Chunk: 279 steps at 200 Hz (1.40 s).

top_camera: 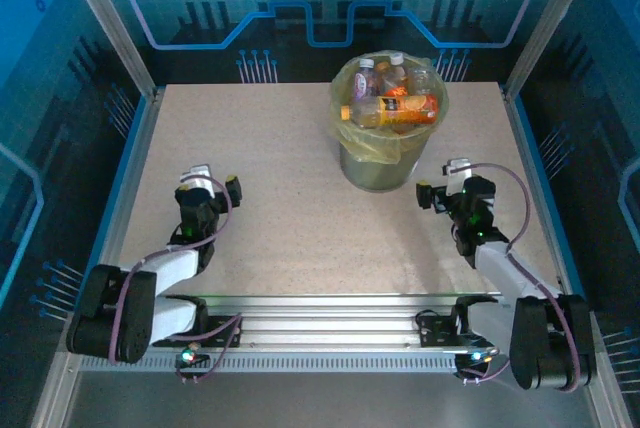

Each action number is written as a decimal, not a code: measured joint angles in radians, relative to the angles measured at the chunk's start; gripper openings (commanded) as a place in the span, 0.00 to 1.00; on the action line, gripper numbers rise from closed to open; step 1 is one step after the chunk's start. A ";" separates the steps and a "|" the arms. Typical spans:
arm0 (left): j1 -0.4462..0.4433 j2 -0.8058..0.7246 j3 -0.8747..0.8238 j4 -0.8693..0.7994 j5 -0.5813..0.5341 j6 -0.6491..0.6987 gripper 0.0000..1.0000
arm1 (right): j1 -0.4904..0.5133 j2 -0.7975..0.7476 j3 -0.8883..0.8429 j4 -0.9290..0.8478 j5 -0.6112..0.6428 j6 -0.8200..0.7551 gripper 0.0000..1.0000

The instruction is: Put the plastic bottles in the bin

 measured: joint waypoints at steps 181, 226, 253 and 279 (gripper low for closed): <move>0.085 0.311 0.092 0.237 0.199 0.063 0.99 | -0.024 0.325 0.034 0.299 -0.227 0.001 1.00; 0.085 0.311 0.092 0.208 0.206 0.063 0.99 | -0.024 0.400 0.034 0.365 -0.240 0.000 1.00; 0.085 0.311 0.092 0.208 0.206 0.063 0.99 | -0.017 0.401 0.035 0.374 -0.204 0.001 1.00; 0.085 0.311 0.092 0.208 0.206 0.063 0.99 | 0.007 0.401 0.037 0.373 -0.135 0.001 1.00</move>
